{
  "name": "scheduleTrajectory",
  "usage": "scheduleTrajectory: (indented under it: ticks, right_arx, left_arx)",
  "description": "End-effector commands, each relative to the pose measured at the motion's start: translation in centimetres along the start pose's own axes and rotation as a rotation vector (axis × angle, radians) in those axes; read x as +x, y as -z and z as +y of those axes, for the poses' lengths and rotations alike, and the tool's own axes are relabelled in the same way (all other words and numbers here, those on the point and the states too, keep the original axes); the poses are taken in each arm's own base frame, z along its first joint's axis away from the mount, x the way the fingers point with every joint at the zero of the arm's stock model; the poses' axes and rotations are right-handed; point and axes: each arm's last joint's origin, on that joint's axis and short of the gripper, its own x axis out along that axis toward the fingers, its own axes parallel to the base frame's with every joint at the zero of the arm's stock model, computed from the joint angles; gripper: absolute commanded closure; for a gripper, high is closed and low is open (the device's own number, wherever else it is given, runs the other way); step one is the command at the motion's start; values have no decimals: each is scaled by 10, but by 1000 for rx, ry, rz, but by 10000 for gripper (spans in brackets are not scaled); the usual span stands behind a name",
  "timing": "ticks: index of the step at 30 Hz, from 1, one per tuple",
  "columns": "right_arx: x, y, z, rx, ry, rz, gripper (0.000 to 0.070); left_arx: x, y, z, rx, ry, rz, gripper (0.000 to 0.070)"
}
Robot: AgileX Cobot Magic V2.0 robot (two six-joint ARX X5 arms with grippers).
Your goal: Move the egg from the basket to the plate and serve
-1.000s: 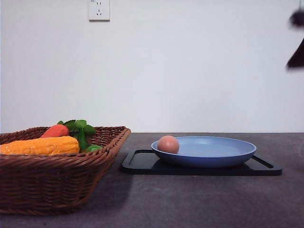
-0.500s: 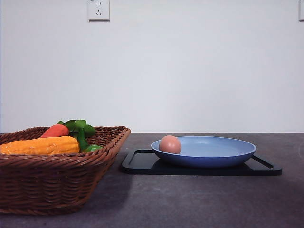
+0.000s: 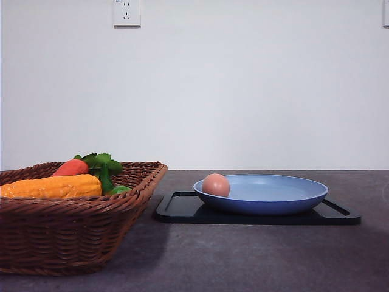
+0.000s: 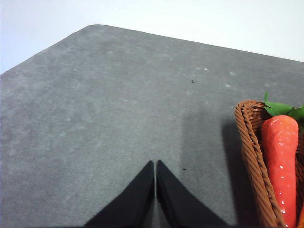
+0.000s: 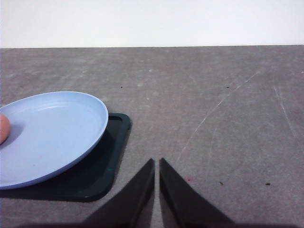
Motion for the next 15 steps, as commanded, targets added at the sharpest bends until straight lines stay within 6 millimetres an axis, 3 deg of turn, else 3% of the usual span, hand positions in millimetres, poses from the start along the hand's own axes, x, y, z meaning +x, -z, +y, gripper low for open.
scheduleTrajectory:
  ticks: [1, 15]
  right_arx:
    - [0, 1, 0, 17, 3, -8, 700]
    - [0, 1, 0, 17, 3, -8, 700]
  left_arx:
    - [3, 9, 1, 2, -5, 36, 700]
    - [3, 9, 1, 2, -5, 36, 700]
